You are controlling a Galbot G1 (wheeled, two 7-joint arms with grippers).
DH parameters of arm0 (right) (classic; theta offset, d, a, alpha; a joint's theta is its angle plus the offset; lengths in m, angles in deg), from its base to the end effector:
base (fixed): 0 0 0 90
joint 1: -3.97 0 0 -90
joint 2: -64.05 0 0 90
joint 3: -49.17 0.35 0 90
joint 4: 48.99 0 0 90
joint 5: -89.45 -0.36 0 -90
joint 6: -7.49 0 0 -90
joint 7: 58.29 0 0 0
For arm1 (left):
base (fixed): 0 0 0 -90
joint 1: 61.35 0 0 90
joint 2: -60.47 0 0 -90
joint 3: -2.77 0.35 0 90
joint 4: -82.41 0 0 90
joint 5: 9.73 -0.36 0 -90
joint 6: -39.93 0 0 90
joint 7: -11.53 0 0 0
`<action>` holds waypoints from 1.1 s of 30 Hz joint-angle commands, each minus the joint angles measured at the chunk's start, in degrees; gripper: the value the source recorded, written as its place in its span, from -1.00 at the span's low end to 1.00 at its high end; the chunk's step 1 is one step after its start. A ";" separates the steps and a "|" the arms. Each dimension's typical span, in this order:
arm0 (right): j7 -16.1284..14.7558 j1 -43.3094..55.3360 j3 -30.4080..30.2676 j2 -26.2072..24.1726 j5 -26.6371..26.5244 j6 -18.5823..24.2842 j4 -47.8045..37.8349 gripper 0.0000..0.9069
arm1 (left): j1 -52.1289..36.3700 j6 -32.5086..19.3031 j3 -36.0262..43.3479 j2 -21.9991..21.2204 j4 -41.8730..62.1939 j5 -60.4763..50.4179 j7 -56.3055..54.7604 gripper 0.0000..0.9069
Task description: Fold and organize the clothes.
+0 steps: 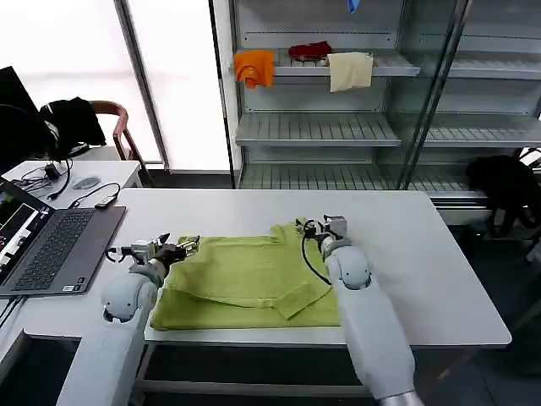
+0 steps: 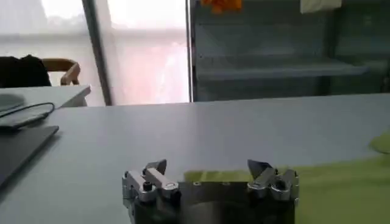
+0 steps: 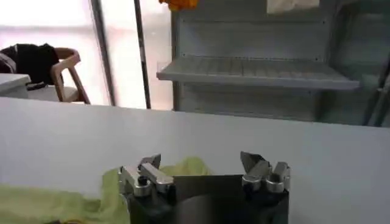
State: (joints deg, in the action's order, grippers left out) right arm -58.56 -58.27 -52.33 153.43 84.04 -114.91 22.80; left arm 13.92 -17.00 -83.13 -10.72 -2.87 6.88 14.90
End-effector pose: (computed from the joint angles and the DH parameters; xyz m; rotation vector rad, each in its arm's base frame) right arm 0.5123 0.0632 -0.2538 0.2604 -2.7214 0.0644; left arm 0.4396 0.0981 -0.2645 -0.1114 -2.7170 -0.0597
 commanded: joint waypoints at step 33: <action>0.61 -2.17 0.03 1.01 -3.56 0.52 5.71 -1.00 | -1.56 -0.13 -0.86 -0.67 1.37 2.91 1.30 -0.98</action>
State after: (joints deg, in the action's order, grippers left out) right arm -58.79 -58.73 -52.36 154.79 84.55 -113.78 20.15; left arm 12.49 -17.05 -83.92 -11.50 0.91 8.62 16.30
